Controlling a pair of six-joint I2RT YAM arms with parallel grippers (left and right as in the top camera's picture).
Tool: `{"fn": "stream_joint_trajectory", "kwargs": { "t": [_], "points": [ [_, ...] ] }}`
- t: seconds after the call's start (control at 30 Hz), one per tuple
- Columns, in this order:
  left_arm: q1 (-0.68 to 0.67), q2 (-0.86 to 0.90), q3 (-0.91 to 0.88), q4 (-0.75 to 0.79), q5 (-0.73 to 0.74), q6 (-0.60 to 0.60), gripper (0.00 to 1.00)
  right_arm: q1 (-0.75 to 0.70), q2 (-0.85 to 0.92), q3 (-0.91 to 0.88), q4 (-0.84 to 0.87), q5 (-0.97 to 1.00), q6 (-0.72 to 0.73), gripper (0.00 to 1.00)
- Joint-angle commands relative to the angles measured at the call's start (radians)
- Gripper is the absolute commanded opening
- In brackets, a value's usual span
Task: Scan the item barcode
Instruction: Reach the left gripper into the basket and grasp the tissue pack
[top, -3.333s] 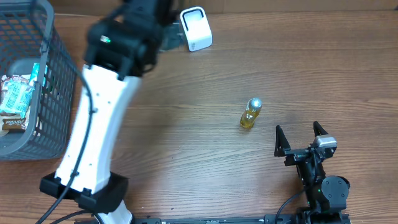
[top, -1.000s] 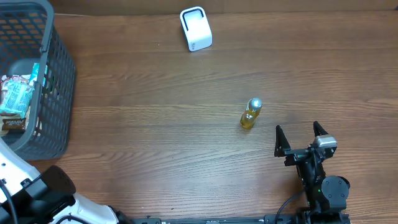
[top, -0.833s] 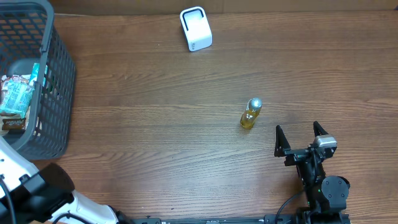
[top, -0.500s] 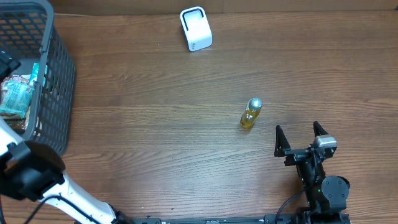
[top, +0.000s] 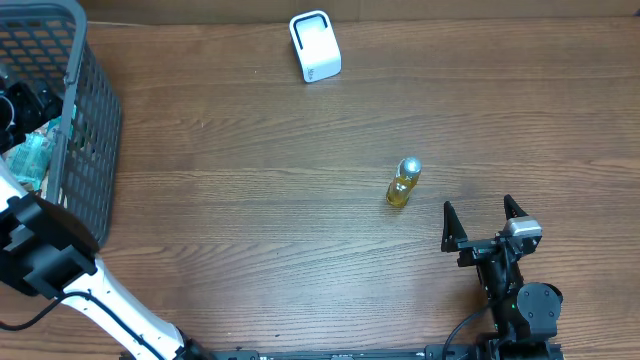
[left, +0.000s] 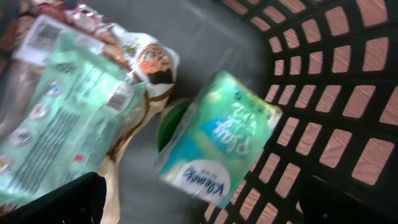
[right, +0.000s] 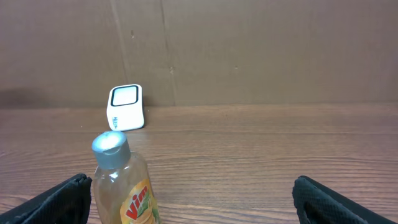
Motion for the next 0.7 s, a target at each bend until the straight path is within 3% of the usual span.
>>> {"fn": "stream_joint_trajectory", "kwargs": {
  "t": [0.0, 0.27, 0.67],
  "points": [
    [-0.027, 0.036, -0.005, 0.005, 0.037, 0.048, 1.00, -0.005, -0.008, -0.011, 0.003, 0.003, 0.005, 1.00],
    [-0.066, 0.082, -0.005, 0.008, -0.114, 0.034, 1.00, -0.005, -0.008, -0.011, 0.003, 0.003, 0.005, 1.00],
    [-0.080, 0.090, -0.005, 0.003, -0.188, -0.010, 1.00, -0.005, -0.008, -0.011, 0.003, 0.003, 0.005, 1.00]
  ]
}}
